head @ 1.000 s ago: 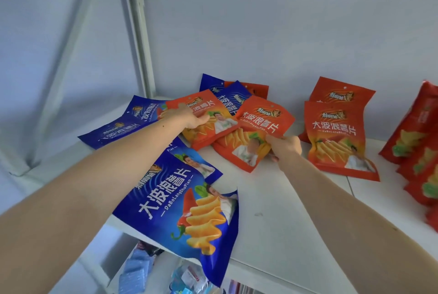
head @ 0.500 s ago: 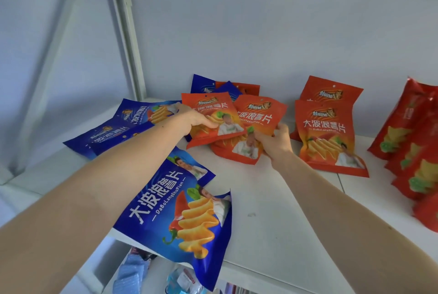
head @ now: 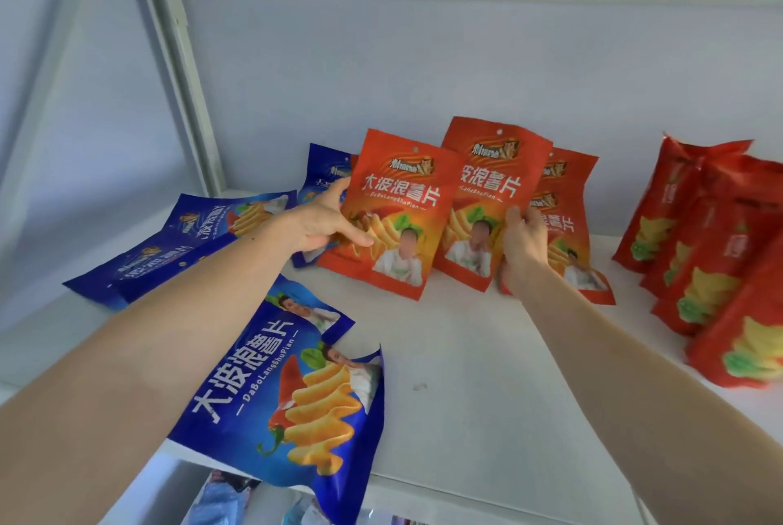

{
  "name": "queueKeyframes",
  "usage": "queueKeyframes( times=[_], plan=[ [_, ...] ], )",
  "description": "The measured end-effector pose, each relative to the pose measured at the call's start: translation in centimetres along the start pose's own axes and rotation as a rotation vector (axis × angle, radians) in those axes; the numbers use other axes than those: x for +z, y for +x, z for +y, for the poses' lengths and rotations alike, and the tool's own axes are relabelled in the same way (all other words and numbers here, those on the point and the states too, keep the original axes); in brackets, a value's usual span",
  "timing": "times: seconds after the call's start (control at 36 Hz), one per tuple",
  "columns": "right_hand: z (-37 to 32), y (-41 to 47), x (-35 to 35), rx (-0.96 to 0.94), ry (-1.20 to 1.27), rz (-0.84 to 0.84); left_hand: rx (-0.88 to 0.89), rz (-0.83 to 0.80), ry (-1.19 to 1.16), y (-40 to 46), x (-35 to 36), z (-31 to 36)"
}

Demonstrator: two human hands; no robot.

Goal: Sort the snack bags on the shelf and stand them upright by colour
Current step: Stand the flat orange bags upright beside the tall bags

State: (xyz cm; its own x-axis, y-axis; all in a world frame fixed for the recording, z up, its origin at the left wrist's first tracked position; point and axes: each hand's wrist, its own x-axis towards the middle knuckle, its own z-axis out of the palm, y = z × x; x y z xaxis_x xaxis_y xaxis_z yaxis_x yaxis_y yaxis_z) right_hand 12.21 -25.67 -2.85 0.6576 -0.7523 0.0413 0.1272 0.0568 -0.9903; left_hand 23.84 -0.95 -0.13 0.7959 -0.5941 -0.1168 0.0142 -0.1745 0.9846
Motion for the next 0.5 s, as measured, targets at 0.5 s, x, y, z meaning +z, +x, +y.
queueKeyframes(
  times=[0.5],
  plan=[
    [-2.6,-2.5,-2.5,-0.021,0.049,-0.112,-0.074,-0.219,0.045,1.9,9.6,0.3]
  ],
)
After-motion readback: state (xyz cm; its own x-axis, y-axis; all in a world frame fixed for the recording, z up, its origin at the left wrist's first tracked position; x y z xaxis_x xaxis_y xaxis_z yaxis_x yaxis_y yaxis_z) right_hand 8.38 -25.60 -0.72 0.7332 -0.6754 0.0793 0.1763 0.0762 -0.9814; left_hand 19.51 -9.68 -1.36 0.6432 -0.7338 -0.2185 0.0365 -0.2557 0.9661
